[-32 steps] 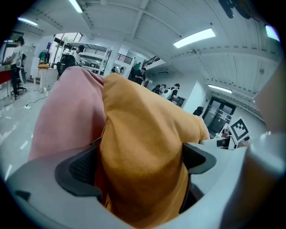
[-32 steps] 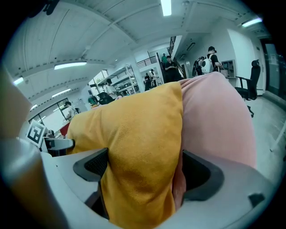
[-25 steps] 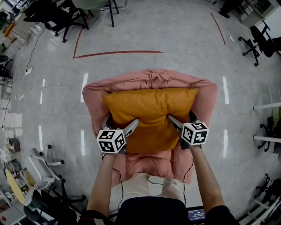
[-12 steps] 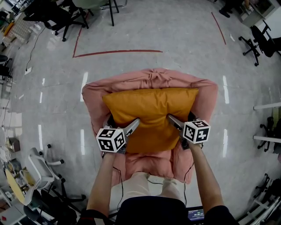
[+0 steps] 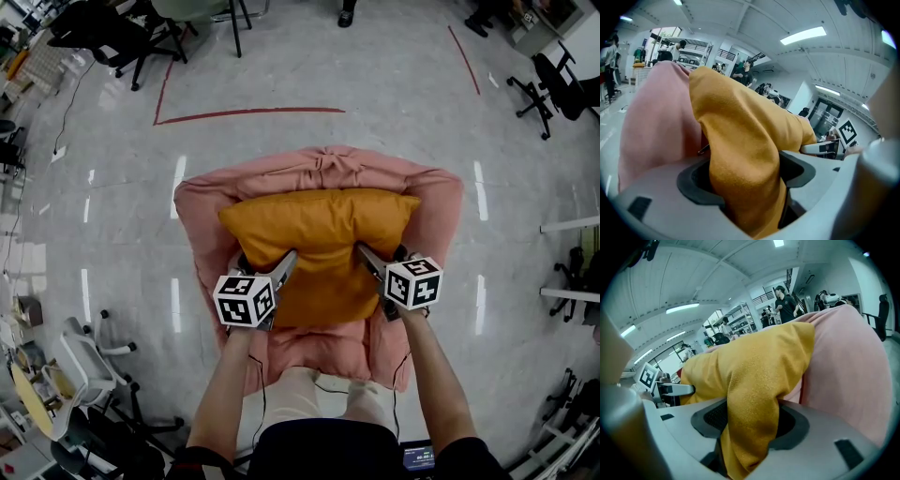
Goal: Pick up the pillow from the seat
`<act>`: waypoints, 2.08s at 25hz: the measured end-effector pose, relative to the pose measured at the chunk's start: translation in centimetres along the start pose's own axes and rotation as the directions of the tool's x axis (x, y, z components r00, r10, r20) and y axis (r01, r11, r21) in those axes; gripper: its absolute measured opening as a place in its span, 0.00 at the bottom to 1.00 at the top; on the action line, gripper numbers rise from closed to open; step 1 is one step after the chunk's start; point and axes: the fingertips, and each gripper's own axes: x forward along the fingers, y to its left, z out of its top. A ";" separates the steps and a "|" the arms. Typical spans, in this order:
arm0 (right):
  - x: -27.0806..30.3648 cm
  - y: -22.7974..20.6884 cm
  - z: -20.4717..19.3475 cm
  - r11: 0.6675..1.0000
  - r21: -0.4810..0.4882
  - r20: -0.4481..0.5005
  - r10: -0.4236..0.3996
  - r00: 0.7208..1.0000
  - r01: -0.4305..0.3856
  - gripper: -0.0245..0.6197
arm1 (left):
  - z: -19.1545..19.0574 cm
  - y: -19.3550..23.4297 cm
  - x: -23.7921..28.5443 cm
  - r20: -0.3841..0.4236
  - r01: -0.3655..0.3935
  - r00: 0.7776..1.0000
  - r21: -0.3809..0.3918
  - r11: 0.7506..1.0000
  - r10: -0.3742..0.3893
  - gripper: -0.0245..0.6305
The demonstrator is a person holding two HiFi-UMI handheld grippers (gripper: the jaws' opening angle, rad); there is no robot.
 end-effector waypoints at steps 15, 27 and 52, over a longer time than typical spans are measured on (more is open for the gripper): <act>-0.5 1.5 -0.7 1.000 -0.005 0.000 0.021 1.000 -0.021 0.27 | -0.6 -1.1 -0.9 -0.018 0.017 1.000 -0.010 1.000 -0.017 0.46; -4.1 3.2 -0.4 0.999 -0.021 0.015 0.049 0.999 -0.049 0.27 | -0.1 -3.8 -4.2 0.015 0.041 0.999 0.000 0.999 -0.041 0.45; -13.4 8.9 3.9 0.985 -0.135 0.141 0.130 0.981 -0.111 0.27 | 4.1 -10.6 -14.6 0.194 -0.028 0.981 0.051 0.998 0.018 0.43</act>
